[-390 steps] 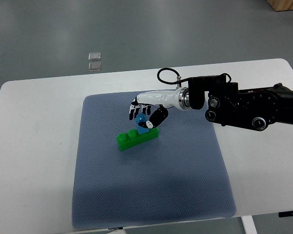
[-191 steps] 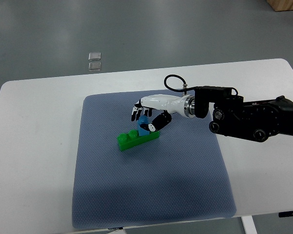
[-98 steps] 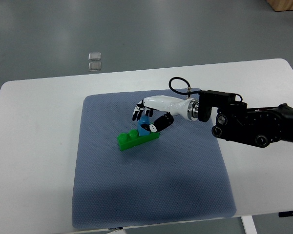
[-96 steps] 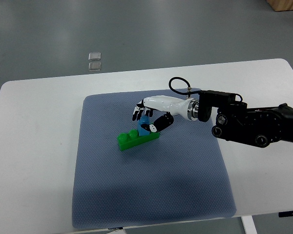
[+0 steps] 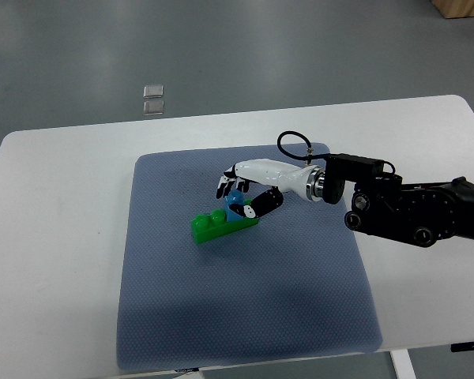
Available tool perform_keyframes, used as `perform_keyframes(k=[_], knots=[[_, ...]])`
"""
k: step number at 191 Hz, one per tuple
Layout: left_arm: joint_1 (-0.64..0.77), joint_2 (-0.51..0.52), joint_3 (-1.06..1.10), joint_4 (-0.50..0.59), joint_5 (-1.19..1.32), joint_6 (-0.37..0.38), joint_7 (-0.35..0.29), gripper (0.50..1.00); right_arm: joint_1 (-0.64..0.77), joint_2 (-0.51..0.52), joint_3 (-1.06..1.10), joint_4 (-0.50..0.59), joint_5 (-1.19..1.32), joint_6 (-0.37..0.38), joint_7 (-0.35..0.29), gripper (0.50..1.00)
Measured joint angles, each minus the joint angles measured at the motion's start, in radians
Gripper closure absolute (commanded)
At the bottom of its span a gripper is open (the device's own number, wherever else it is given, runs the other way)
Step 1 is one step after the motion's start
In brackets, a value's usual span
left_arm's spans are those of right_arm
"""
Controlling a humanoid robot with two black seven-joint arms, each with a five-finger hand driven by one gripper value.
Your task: Stack blue block on green block with right hand
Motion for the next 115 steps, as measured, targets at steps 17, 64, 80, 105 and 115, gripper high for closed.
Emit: perform_keyframes(k=[17, 64, 80, 105, 115], knots=[[0.000, 0.000, 0.000, 0.000, 0.000, 0.000, 0.000, 0.500, -0.002, 0.001, 0.000, -0.001, -0.002, 0.000, 0.002, 0.936], [0.000, 0.000, 0.000, -0.002, 0.000, 0.000, 0.000, 0.500, -0.004, 0.007, 0.000, -0.003, -0.011, 0.000, 0.008, 0.928], [0.000, 0.000, 0.000, -0.002, 0.000, 0.000, 0.000, 0.500, -0.004, 0.008, 0.000, -0.003, -0.014, 0.000, 0.010, 0.902], [0.000, 0.000, 0.001, -0.002, 0.000, 0.000, 0.000, 0.500, 0.000, 0.003, 0.000, -0.003, -0.014, 0.002, 0.010, 0.785], [0.000, 0.000, 0.001, -0.002, 0.000, 0.000, 0.000, 0.500, 0.004, 0.000, 0.007, -0.003, -0.010, 0.005, 0.010, 0.705]])
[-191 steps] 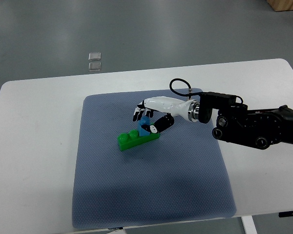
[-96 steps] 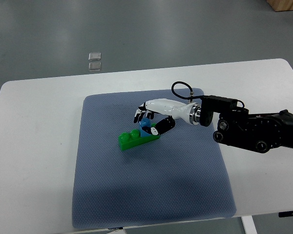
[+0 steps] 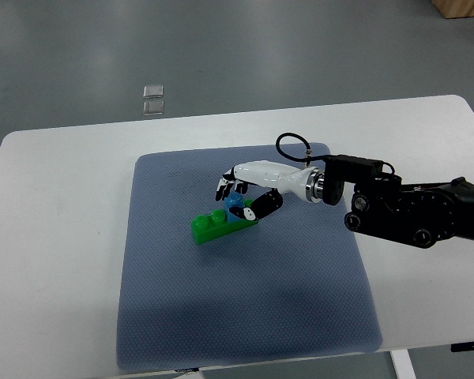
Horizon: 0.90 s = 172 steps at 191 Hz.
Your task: Stack blue block on green block with right hand
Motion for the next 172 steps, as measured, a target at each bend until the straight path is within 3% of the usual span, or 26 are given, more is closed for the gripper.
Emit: perform_keyframes(k=[21, 40, 99, 132, 172], knots=[[0.000, 0.000, 0.000, 0.000, 0.000, 0.000, 0.000, 0.500, 0.007, -0.004, 0.032, 0.000, 0.010, 0.009, -0.005, 0.607], [0.000, 0.000, -0.001, 0.000, 0.000, 0.000, 0.000, 0.500, 0.022, -0.013, 0.046, 0.001, 0.014, 0.027, -0.008, 0.583], [0.000, 0.000, -0.001, 0.000, 0.000, 0.000, 0.000, 0.500, 0.039, -0.050, 0.241, 0.001, 0.201, 0.117, -0.034, 0.579], [0.000, 0.000, 0.000, 0.000, 0.000, 0.000, 0.000, 0.500, -0.056, -0.038, 0.497, -0.072, 0.585, 0.130, -0.119, 0.576], [0.000, 0.000, 0.001, -0.003, 0.001, 0.000, 0.000, 0.500, -0.209, 0.065, 0.759, -0.199, 1.002, 0.128, -0.123, 0.576]])
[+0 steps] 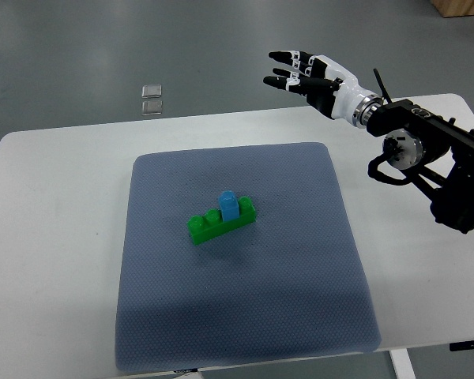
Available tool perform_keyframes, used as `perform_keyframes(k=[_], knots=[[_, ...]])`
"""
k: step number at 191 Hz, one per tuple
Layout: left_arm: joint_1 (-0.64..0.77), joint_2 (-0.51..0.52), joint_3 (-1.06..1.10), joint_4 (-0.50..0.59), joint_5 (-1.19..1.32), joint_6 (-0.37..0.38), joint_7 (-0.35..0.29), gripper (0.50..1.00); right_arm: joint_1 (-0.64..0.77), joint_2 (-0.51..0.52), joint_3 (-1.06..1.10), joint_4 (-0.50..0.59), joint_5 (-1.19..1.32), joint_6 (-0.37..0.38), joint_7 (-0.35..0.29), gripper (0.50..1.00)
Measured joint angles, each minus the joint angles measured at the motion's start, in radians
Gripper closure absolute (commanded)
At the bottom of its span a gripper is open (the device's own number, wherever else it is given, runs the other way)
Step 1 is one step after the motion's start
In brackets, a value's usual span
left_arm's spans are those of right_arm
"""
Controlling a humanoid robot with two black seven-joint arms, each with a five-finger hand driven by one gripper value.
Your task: Stack blue block on green block with right hand
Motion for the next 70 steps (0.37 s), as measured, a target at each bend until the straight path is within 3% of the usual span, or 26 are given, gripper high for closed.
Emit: perform_keyframes(k=[36, 70], knots=[[-0.001, 0.000, 0.000, -0.006, 0.000, 0.000, 0.000, 0.500, -0.089, 0.117, 0.204, -0.095, 0.103, 0.003, 0.042, 0.576], [-0.001, 0.000, 0.000, -0.003, 0.000, 0.000, 0.000, 0.500, -0.119, 0.170, 0.262, -0.173, 0.110, 0.036, 0.107, 0.576]])
